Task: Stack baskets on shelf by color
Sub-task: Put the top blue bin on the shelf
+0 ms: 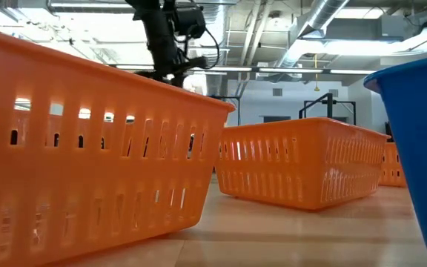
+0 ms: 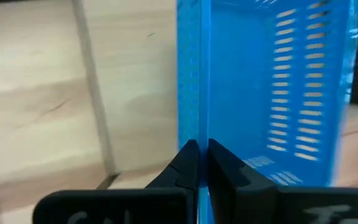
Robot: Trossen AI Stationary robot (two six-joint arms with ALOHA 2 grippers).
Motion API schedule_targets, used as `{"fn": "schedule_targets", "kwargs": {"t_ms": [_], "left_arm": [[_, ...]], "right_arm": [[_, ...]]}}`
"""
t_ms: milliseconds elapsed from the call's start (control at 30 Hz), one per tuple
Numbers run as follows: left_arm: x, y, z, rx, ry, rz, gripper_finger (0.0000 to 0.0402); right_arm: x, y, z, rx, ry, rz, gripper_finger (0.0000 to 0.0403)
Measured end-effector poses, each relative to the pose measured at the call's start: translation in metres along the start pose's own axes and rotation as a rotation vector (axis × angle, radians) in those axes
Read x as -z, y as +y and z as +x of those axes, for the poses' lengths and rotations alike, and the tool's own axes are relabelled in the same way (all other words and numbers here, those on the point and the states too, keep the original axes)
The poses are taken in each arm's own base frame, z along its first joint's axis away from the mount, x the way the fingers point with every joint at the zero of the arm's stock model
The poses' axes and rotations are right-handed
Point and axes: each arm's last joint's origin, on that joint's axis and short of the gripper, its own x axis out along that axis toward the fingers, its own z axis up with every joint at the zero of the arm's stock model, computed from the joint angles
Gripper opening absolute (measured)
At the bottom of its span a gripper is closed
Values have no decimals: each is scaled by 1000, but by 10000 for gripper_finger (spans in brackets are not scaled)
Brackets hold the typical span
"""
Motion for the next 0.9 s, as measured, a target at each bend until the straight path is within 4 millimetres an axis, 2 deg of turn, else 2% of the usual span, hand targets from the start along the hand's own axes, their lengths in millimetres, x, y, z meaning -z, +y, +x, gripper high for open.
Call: {"fn": "schedule_targets", "kwargs": {"t_ms": [167, 333, 667, 800, 900], "left_arm": [[0, 0, 25, -49, 68, 6, 0], [-1, 0, 34, -70, 79, 22, 0], [-3, 0, 33, -61, 64, 24, 0], [-8, -14, 24, 6, 37, 38, 0], [-17, -25, 9, 70, -20, 39, 0]], "right_arm": [[0, 0, 0, -1, 0, -1, 1], [0, 0, 0, -2, 0, 0, 1], [0, 0, 0, -3, 0, -1, 1], [0, 0, 0, -3, 0, -1, 1], [0, 0, 0, -3, 0, -1, 1]]}}
